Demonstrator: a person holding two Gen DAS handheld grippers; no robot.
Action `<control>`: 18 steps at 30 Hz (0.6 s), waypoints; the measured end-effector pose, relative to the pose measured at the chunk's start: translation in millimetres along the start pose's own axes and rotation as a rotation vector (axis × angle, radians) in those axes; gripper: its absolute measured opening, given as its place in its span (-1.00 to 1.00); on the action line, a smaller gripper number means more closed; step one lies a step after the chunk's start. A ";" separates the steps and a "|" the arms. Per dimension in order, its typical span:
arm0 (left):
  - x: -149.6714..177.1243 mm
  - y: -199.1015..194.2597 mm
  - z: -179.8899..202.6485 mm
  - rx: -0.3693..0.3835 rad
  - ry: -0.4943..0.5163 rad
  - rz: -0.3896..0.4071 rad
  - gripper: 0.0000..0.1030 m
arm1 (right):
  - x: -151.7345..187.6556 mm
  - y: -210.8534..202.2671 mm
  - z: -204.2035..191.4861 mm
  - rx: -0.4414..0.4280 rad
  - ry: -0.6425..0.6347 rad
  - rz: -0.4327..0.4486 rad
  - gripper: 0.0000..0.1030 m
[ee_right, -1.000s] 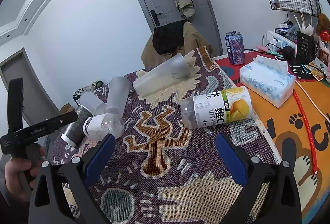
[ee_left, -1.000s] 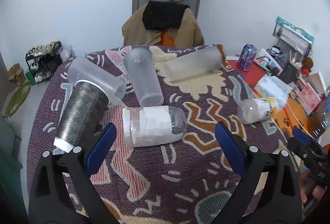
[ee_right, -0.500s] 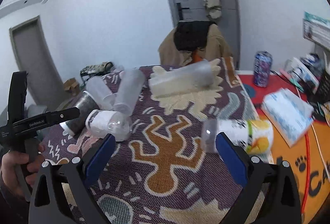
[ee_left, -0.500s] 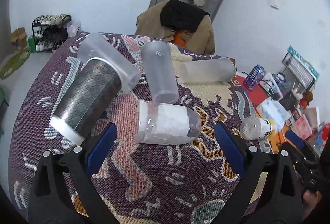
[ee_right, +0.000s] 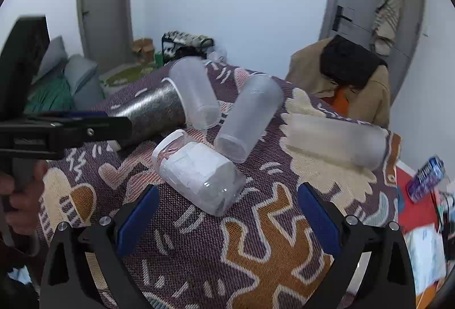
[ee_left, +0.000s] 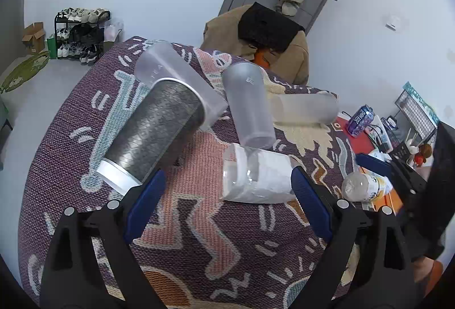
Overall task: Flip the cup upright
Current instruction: 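Close the right gripper around the sideways clear cup with white label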
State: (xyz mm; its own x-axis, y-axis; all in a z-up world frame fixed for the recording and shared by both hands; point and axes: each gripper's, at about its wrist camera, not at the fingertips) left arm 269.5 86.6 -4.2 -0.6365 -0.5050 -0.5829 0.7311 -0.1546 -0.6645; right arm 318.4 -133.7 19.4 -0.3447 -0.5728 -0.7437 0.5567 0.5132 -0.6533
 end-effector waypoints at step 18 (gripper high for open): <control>-2.6 -11.5 -37.9 -0.038 -0.040 0.000 0.67 | -18.8 101.1 -20.3 -0.161 -0.297 -0.208 0.43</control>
State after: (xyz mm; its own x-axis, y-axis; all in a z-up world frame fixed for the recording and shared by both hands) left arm 253.5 121.9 -12.7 -0.6253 -0.5389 -0.5644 0.7210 -0.1223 -0.6820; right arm 365.8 -58.2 -35.6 -0.1909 -0.8231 -0.5349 0.3640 0.4467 -0.8173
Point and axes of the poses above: each gripper's, at about its wrist camera, not at the fingertips, and y roughly the way its jaws point, z to its right, x to its underside, and after that the axes turned 11 degrees about -y, right-handed
